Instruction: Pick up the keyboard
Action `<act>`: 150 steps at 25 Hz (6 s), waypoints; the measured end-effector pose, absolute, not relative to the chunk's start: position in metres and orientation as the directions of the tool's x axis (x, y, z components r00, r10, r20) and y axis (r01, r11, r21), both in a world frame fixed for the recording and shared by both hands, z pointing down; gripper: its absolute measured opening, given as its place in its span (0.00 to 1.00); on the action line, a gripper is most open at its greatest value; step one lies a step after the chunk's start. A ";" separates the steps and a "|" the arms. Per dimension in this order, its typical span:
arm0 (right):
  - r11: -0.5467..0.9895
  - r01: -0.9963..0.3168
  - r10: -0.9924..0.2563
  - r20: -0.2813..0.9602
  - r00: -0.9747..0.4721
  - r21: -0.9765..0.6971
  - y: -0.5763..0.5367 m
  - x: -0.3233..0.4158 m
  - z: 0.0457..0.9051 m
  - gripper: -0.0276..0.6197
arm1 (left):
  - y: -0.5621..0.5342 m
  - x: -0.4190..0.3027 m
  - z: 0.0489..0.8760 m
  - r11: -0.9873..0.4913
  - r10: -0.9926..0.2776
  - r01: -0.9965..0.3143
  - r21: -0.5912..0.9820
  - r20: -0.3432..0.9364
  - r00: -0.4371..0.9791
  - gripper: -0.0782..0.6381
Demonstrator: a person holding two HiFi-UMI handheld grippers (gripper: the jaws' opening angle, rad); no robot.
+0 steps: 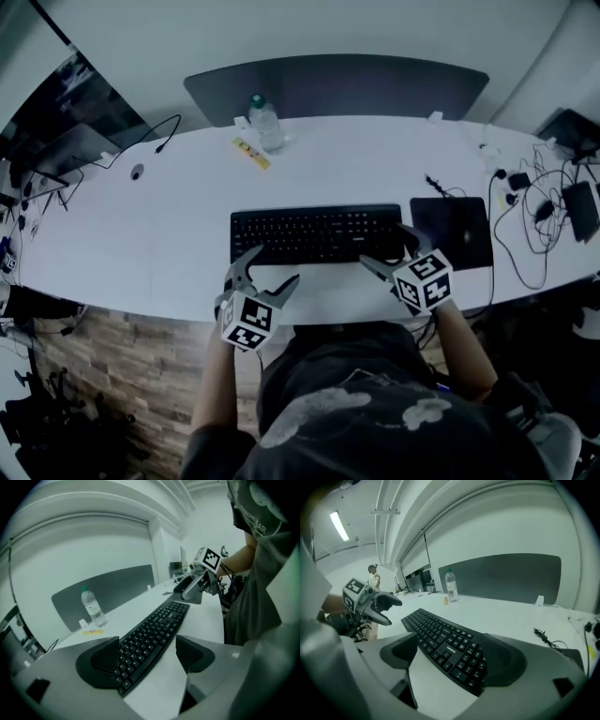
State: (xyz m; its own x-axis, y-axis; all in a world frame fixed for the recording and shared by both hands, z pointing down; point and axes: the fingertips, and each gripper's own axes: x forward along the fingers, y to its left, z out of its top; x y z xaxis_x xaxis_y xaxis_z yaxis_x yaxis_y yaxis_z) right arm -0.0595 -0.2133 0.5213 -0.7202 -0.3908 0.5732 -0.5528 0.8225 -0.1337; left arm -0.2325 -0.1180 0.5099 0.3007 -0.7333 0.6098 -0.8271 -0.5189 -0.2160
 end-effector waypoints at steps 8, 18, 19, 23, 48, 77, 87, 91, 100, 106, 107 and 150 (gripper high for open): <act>0.811 -0.583 -0.469 0.655 -0.593 0.053 -0.218 -0.067 0.530 0.80 | -0.139 -0.261 0.554 -0.759 -0.536 -0.583 -0.288 0.785 0.310 0.77; 0.808 -0.583 -0.473 0.683 -0.557 0.084 -0.223 -0.090 0.531 0.79 | -0.159 -0.286 0.591 -0.901 -0.278 -0.410 -0.140 0.913 0.299 0.81; 0.806 -0.586 -0.472 0.686 -0.554 0.081 -0.224 -0.090 0.530 0.79 | -0.164 -0.287 0.592 -0.902 -0.278 -0.409 -0.139 0.912 0.303 0.81; 0.802 -0.595 -0.461 0.697 -0.550 0.060 -0.226 -0.090 0.533 0.79 | -0.176 -0.289 0.599 -0.913 -0.230 -0.396 -0.101 0.928 0.294 0.84; 0.893 -0.451 -0.293 0.761 -0.579 0.001 -0.254 -0.133 0.556 0.79 | -0.167 -0.281 0.629 -0.931 0.115 -0.343 0.122 0.992 0.043 0.94; 0.480 0.078 0.871 0.486 0.079 -0.874 -0.183 -0.164 0.610 0.22 | -0.159 -0.273 0.615 -0.931 -0.122 -0.350 -0.105 0.992 0.027 0.94; 0.433 0.064 0.897 0.423 -0.131 -0.899 -0.175 -0.161 0.587 0.14 | -0.165 -0.285 0.590 -0.861 -0.290 -0.448 -0.243 0.956 0.038 0.93; 0.462 0.065 0.873 0.441 -0.206 -0.884 -0.177 -0.156 0.579 0.14 | -0.168 -0.287 0.564 -0.773 -0.391 -0.549 -0.318 0.920 0.018 0.93; 0.483 0.134 0.818 0.391 -0.422 -0.865 -0.186 -0.152 0.541 0.14 | -0.139 -0.297 0.508 -0.292 -0.646 -0.930 -0.225 0.763 0.018 0.93; 0.605 0.164 0.670 0.388 -0.633 -0.779 -0.213 -0.148 0.518 0.14 | -0.102 -0.317 0.497 0.225 -0.807 -0.959 0.170 0.584 -0.086 0.92; 0.613 0.156 0.644 0.375 -0.667 -0.775 -0.217 -0.146 0.515 0.14 | -0.096 -0.312 0.498 0.259 -0.812 -0.940 0.224 0.577 -0.086 0.90; 0.585 0.074 0.266 0.105 -0.958 -0.807 -0.044 -0.024 0.485 0.15 | 0.118 -0.111 0.503 0.453 -0.844 -0.823 0.341 0.461 -0.273 0.11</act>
